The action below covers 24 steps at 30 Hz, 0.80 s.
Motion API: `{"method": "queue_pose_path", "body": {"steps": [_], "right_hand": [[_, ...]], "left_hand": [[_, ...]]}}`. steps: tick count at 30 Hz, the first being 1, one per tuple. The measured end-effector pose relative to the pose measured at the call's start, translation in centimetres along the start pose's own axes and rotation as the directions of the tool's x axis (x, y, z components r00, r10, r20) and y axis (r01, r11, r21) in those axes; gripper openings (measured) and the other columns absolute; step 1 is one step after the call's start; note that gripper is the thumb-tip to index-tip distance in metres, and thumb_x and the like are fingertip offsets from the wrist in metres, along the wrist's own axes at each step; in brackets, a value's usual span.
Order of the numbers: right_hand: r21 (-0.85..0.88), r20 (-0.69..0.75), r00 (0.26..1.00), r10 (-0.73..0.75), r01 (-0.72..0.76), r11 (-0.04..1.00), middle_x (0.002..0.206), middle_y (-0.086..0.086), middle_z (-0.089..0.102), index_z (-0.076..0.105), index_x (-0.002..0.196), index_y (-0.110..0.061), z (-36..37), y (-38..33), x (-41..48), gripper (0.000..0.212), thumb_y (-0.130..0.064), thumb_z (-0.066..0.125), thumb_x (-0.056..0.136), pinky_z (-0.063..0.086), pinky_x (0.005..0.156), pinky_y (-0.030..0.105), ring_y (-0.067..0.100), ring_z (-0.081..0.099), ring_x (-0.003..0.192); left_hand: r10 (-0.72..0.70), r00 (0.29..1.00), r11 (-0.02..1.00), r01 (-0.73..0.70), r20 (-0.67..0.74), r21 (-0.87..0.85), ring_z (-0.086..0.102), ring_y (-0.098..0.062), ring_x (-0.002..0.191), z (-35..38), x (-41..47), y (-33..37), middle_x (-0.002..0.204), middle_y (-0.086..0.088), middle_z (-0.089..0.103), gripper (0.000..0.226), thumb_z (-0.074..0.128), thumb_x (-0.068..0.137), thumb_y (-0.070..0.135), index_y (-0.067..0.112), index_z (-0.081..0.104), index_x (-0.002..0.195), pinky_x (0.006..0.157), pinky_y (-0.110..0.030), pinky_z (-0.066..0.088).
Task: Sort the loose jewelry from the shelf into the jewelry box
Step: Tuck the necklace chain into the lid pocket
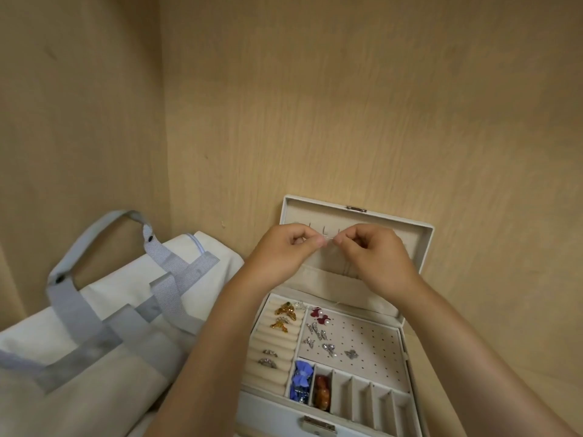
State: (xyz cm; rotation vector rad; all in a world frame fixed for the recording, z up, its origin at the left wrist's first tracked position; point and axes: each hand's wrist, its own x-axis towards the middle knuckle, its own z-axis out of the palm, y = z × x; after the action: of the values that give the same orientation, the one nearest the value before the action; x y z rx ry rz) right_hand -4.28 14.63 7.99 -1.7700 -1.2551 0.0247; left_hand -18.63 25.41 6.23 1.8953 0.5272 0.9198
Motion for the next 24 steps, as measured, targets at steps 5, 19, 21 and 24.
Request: {"method": "queue_pose_path", "body": {"steps": [5,19,21,24], "right_hand": [[0.008,-0.242,0.969,0.044,-0.043,0.999,0.07,-0.011,0.07,0.076,0.081,-0.027,0.5,0.3,-0.5,0.006,-0.03,0.074,0.086,0.048,0.066,0.021,0.003,0.064,0.067],[-0.092,-0.504,0.862,0.051,-0.112,0.989,0.063,-0.01,0.064,0.068,0.072,-0.02,2.5,-1.1,0.6,0.014,-0.025,0.071,0.085,0.048,0.06,0.028,0.011,0.061,0.064],[-0.064,-0.514,0.855,0.076,-0.126,0.99,0.064,-0.011,0.064,0.068,0.072,-0.02,2.6,-1.2,0.5,0.013,-0.023,0.071,0.085,0.044,0.057,0.024,0.009,0.061,0.064],[-0.04,-0.505,0.855,0.116,-0.158,0.987,0.065,-0.011,0.064,0.068,0.072,-0.02,2.4,-1.2,0.3,0.013,-0.02,0.07,0.084,0.039,0.054,0.016,0.007,0.061,0.064]], "left_hand": [[-0.077,0.988,0.995,0.069,-0.131,-0.067,0.057,-0.002,0.069,1.8,0.1,0.2,0.077,0.011,0.066,0.02,0.064,0.092,0.026,0.026,0.073,0.074,0.068,-0.028,0.043],[-0.076,0.92,0.983,0.134,-0.385,0.125,0.057,-0.014,0.063,4.4,0.8,0.2,0.064,-0.005,0.065,0.036,0.062,0.093,0.035,0.008,0.068,0.069,0.049,-0.014,0.035],[-0.084,0.927,0.98,0.144,-0.365,0.14,0.059,-0.018,0.066,4.7,0.8,-0.1,0.066,-0.008,0.066,0.039,0.06,0.093,0.035,0.005,0.067,0.07,0.049,-0.017,0.037],[-0.099,0.936,0.973,0.163,-0.337,0.166,0.062,-0.023,0.068,5.0,0.7,-0.4,0.07,-0.009,0.068,0.041,0.057,0.093,0.037,0.003,0.065,0.071,0.054,-0.029,0.045]]}}
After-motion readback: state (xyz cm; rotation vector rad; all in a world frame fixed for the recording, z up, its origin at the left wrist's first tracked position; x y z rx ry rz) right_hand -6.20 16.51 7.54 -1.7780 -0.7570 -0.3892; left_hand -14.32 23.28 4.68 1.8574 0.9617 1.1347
